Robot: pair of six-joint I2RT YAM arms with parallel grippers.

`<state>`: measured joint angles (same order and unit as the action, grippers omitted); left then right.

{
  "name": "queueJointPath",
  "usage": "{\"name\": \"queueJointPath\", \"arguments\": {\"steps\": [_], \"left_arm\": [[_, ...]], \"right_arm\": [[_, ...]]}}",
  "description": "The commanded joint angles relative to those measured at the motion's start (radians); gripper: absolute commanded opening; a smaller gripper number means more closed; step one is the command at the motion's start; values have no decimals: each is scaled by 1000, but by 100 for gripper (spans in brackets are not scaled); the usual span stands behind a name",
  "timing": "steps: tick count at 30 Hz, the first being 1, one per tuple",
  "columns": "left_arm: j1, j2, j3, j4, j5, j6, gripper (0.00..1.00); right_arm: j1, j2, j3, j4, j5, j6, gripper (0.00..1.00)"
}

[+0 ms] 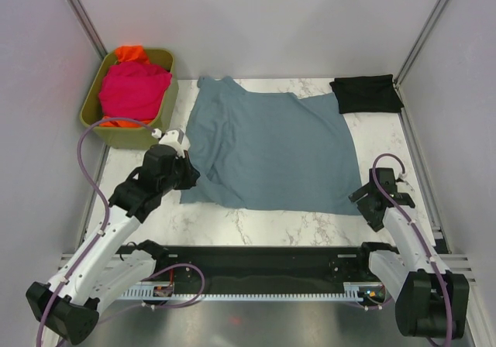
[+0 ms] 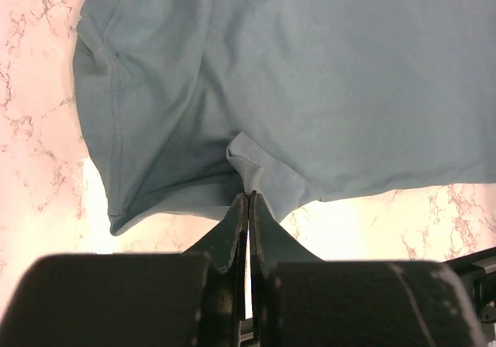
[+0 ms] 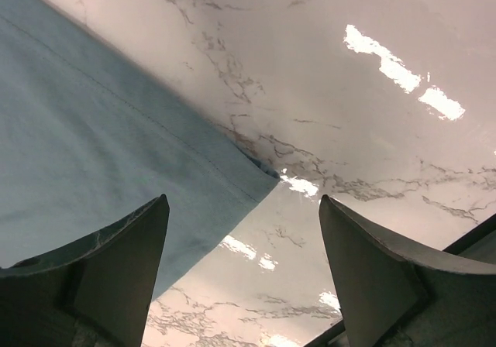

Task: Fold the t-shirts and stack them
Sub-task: Flatten the tshirt out

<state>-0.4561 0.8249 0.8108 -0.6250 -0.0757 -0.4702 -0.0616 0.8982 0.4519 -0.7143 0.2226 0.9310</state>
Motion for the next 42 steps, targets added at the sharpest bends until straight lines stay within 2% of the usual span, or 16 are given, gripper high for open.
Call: {"name": "queueJointPath", "arguments": {"steps": [1, 5, 6, 8, 9, 11, 12, 14, 15, 18, 23, 28, 32, 37, 42], "left_arm": [[-3, -18, 4, 10, 33, 44, 2], [-3, -20, 7, 16, 37, 48, 2], [-3, -18, 4, 16, 39, 48, 2], [-3, -20, 5, 16, 42, 48, 2], [-4, -20, 2, 18, 40, 47, 2], [-3, -20, 5, 18, 37, 47, 2], [-3, -17, 4, 16, 33, 47, 2], [-3, -15, 4, 16, 33, 47, 2], [-3, -15, 2, 18, 31, 47, 2], [-4, -17, 2, 18, 37, 45, 2], [-3, -47, 33, 15, 100, 74, 2], [-3, -130, 204, -31, 129, 163, 2], [-3, -199, 390, -30, 238, 296, 2], [-3, -234, 620, -16, 307, 367, 2], [-3, -228, 876, 2, 433, 400, 2]], "right_arm": [[-14, 27, 1, 28, 9, 45, 86], [-18, 103, -19, 114, 7, 28, 78], [-20, 114, -12, 119, 9, 23, 69], [-20, 125, -12, 133, 14, 14, 63], [-20, 122, -15, 136, 20, 11, 55], [-18, 105, -18, 134, 24, 9, 45], [-20, 94, -21, 134, 23, 9, 34], [-18, 65, -19, 127, 9, 8, 24], [-18, 55, -16, 121, 0, 6, 13], [-20, 19, 1, 110, -50, -15, 0], [-20, -68, 102, 53, -153, -73, 0], [-18, -143, 416, -22, -221, -175, 0], [-18, -180, 740, -73, -267, -268, 0], [-18, -228, 1029, -132, -229, -328, 0], [-18, -268, 1274, -175, -80, -334, 0]]}}
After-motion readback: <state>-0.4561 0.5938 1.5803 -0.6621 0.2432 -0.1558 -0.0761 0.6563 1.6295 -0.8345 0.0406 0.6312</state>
